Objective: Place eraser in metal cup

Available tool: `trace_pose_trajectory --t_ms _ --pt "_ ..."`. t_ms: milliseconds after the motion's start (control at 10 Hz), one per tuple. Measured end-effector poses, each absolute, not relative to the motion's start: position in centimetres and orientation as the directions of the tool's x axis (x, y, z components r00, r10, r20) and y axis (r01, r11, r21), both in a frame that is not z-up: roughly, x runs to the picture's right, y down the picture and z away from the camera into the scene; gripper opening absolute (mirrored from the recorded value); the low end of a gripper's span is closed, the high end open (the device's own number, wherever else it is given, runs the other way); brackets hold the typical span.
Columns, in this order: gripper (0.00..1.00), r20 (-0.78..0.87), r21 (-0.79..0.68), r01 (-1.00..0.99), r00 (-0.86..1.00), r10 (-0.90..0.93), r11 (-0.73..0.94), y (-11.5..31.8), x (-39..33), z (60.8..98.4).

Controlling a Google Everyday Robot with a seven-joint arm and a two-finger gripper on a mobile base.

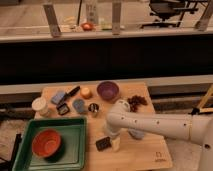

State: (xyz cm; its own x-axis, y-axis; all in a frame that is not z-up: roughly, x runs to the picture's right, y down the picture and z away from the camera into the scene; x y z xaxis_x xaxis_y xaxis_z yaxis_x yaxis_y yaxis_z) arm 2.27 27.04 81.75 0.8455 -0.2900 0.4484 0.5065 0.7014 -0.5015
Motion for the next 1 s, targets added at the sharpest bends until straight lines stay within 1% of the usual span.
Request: trace_pose_trajectory --t_ms 300,400,500,700,800,900,1000 --pt "0.80 0.451 -0.495 0.518 0.840 -0.303 0.698 27.2 2.1 81.5" --pt "0.78 0.452 -0.493 0.519 0.838 -0.304 0.698 27.6 1.8 81.1" --pt "0.71 0.452 -0.493 0.520 0.838 -0.306 0.698 27.7 1.7 81.0" --pt "0.49 0.445 -0.492 0.521 0.839 -0.312 0.698 27.6 1.6 80.8" --pt "0.41 0.445 -0.493 0.521 0.839 -0.313 0.697 27.6 1.5 80.8" --pt "0.21 0.443 -0.493 0.520 0.840 -0.313 0.697 27.3 1.6 80.6" --pt "0.11 0.443 -0.494 0.521 0.840 -0.314 0.696 27.2 1.7 80.4"
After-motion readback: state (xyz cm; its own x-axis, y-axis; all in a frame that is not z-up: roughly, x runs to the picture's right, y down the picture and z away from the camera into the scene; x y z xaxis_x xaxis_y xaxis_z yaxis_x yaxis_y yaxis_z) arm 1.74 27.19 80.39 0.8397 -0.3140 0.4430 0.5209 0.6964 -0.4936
